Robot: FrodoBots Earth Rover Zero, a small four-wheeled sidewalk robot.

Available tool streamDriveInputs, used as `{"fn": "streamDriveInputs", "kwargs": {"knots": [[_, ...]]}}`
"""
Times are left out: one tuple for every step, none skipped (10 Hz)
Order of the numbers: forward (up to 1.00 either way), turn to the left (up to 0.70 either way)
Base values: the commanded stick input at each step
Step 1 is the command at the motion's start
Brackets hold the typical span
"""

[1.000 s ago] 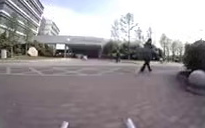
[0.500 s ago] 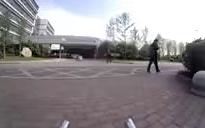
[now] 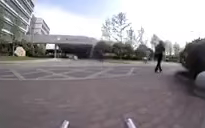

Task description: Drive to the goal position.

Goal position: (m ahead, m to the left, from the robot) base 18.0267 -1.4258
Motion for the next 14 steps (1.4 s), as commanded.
{"fn": "streamDriveInputs", "kwargs": {"knots": [[0.45,-0.27],[0.45,-0.27],[0.45,-0.27],[0.45,-0.27],[0.45,-0.27],[0.45,-0.27],[0.45,-0.27],[0.45,-0.27],[0.45,-0.27],[0.45,-0.27],[0.59,-0.2],[0.7,-0.14],[0.7,-0.14],[0.7,-0.14]]}}
